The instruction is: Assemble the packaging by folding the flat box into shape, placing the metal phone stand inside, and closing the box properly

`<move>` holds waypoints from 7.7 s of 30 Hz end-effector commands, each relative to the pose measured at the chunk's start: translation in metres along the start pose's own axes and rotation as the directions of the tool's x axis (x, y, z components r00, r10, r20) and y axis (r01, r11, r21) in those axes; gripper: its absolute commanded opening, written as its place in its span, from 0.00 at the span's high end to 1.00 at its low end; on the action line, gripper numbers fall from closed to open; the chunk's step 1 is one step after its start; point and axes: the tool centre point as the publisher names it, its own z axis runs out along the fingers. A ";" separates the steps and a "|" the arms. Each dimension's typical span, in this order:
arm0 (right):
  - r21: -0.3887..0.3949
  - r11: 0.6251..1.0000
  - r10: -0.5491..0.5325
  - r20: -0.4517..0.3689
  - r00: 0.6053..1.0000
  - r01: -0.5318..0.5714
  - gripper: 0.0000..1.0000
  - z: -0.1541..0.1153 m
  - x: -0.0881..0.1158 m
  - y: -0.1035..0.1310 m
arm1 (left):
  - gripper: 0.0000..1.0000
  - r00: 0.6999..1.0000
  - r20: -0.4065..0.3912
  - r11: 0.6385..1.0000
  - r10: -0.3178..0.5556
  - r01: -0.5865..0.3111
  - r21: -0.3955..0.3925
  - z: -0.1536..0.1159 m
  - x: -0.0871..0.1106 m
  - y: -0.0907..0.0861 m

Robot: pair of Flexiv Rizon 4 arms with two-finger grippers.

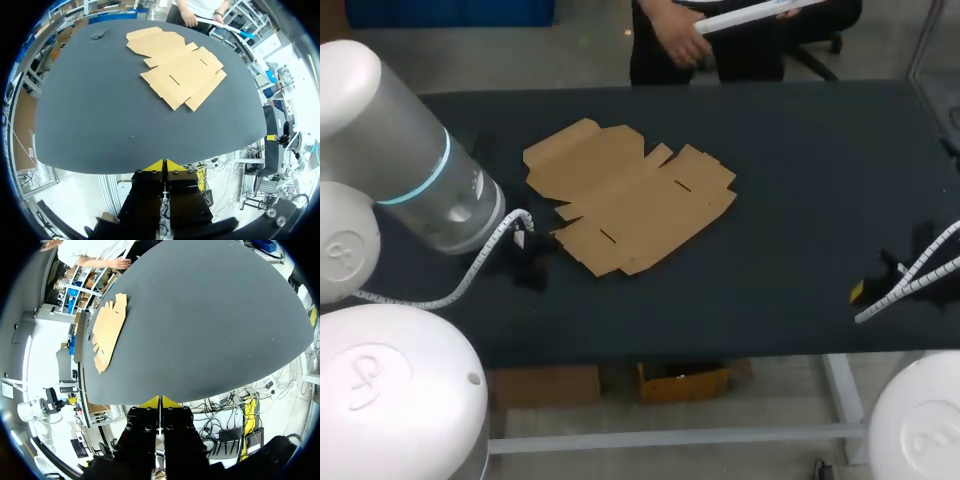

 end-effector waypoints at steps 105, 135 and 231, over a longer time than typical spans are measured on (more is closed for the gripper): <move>0.341 0.853 -0.401 -0.054 0.915 0.394 0.00 0.032 0.077 0.207 | 0.00 0.995 -0.037 0.994 -0.097 0.095 -0.054 0.019 -0.014 -0.117; 0.339 0.848 -0.417 -0.052 0.908 0.408 0.00 0.033 0.084 0.193 | 0.00 0.965 -0.139 0.974 -0.221 0.212 -0.078 0.059 -0.009 -0.095; 0.357 0.863 -0.357 -0.075 0.931 0.359 0.00 0.036 0.068 0.185 | 0.62 0.677 -0.514 0.845 -0.528 0.477 -0.240 0.154 -0.021 -0.150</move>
